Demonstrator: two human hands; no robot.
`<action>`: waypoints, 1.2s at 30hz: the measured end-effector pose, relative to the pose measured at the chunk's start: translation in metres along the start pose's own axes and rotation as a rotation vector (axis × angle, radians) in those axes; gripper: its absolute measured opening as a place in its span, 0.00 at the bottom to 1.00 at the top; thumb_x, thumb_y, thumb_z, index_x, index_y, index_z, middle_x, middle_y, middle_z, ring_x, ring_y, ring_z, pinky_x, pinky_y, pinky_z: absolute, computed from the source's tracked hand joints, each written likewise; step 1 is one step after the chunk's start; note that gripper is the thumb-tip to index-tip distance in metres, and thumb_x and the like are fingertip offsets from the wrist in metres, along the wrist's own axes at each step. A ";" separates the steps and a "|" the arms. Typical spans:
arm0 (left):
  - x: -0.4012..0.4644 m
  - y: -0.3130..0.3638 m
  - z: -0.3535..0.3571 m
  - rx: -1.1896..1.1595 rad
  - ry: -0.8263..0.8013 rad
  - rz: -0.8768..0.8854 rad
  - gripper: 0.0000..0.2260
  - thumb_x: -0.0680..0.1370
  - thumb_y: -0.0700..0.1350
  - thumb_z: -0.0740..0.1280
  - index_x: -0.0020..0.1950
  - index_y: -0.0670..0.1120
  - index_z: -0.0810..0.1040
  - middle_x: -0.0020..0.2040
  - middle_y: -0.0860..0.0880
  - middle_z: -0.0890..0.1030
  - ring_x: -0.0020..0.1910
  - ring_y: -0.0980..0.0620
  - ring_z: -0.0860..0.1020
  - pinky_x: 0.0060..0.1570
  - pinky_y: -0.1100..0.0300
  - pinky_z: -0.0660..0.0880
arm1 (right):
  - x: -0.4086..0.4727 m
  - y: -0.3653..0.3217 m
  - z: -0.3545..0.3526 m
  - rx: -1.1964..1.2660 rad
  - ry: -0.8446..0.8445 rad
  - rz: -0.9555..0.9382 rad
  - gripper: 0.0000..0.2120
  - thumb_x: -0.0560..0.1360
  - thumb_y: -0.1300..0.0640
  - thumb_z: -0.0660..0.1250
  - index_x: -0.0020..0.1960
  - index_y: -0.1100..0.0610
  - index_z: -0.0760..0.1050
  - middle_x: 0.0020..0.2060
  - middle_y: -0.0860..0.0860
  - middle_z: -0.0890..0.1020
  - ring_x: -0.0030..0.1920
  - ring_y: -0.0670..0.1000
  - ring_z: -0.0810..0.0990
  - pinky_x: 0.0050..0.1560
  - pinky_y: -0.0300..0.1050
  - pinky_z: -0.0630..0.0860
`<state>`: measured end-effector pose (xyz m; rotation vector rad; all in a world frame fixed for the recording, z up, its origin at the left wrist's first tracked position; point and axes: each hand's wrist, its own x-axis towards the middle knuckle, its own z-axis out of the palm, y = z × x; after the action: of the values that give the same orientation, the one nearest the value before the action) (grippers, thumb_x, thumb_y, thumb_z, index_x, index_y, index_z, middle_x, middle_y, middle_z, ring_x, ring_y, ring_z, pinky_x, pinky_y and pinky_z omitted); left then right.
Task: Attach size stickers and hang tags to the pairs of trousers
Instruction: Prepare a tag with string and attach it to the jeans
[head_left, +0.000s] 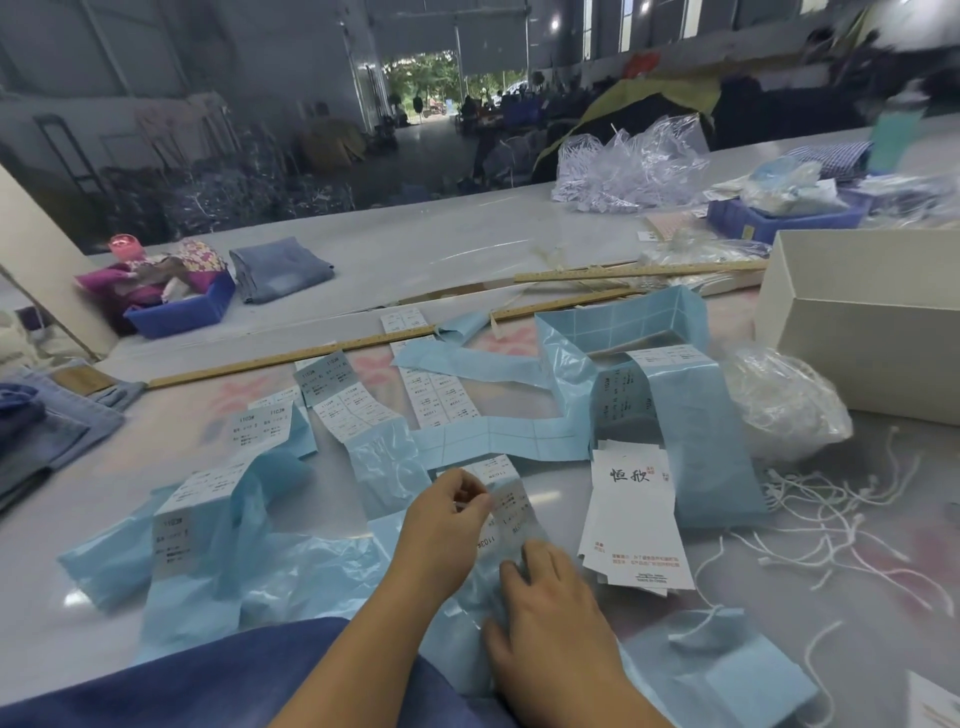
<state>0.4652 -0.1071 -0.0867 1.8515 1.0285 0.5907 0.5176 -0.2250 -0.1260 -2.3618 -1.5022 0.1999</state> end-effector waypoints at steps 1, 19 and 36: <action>-0.002 0.001 0.000 0.004 0.005 0.006 0.08 0.79 0.40 0.66 0.41 0.48 0.76 0.39 0.50 0.79 0.39 0.54 0.76 0.33 0.70 0.71 | 0.000 0.000 -0.001 -0.011 0.000 -0.005 0.20 0.75 0.47 0.56 0.64 0.54 0.69 0.64 0.50 0.65 0.69 0.53 0.62 0.67 0.46 0.62; -0.004 0.069 0.051 0.035 -0.195 0.075 0.06 0.80 0.45 0.65 0.44 0.48 0.76 0.41 0.51 0.81 0.38 0.53 0.76 0.40 0.60 0.75 | -0.062 0.034 -0.060 0.081 0.312 -0.207 0.18 0.48 0.42 0.79 0.36 0.46 0.83 0.37 0.40 0.82 0.37 0.42 0.82 0.36 0.31 0.77; 0.034 0.060 0.117 0.313 -0.314 0.045 0.06 0.74 0.50 0.71 0.43 0.52 0.75 0.42 0.55 0.79 0.38 0.55 0.77 0.29 0.64 0.70 | -0.094 0.123 -0.077 0.188 0.522 0.086 0.09 0.59 0.58 0.73 0.40 0.53 0.83 0.40 0.44 0.81 0.45 0.44 0.73 0.43 0.39 0.76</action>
<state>0.5940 -0.1491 -0.0896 2.1613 0.9072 0.1582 0.6040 -0.3729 -0.1023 -2.1097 -1.0835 -0.2316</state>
